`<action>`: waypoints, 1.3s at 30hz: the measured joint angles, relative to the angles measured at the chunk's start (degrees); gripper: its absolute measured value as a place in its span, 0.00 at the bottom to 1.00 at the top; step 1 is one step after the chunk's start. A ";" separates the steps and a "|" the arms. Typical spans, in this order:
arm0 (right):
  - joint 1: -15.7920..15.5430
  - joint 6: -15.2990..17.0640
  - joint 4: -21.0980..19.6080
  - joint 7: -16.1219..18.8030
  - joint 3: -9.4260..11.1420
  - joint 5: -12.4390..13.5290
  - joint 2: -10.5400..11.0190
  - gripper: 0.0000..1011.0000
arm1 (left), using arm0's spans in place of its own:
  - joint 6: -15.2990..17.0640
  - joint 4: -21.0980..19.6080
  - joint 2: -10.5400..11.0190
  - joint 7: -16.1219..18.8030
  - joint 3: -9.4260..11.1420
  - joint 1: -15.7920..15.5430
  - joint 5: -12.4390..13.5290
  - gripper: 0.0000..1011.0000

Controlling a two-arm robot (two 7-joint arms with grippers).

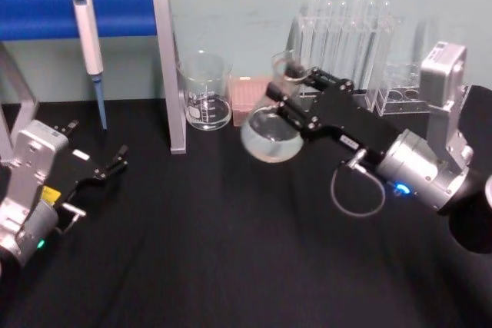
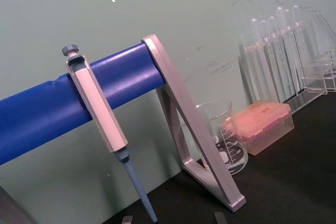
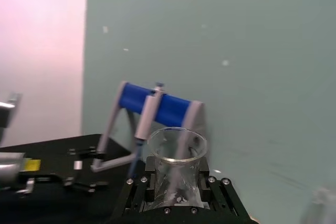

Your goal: Grasp the erlenmeyer flask with one hand, shake it three times, then place it back.

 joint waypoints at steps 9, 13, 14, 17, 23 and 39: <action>-1.92 0.16 -0.70 -7.17 4.11 -4.03 0.24 0.45 | 0.00 0.00 0.00 0.00 0.00 0.00 0.00 0.99; -3.13 1.19 -1.55 -10.72 6.23 -6.12 0.39 0.45 | 0.00 0.00 0.00 0.00 0.00 0.00 0.00 0.99; -3.35 1.40 -1.71 -11.22 6.65 -6.41 0.41 0.45 | 0.00 0.00 0.00 0.00 0.00 0.00 0.00 0.99; -4.43 2.64 -2.36 -13.74 8.55 -7.57 0.43 0.45 | 0.00 0.00 0.00 0.00 0.00 0.00 0.00 0.99; -5.39 4.13 -2.86 -15.66 10.54 -8.74 0.16 0.45 | 0.00 0.00 0.00 0.00 0.00 0.00 0.00 0.99; -3.60 3.87 -2.09 -8.34 8.93 -8.12 -1.88 0.45 | 0.00 0.00 0.00 0.00 0.00 0.00 0.00 0.99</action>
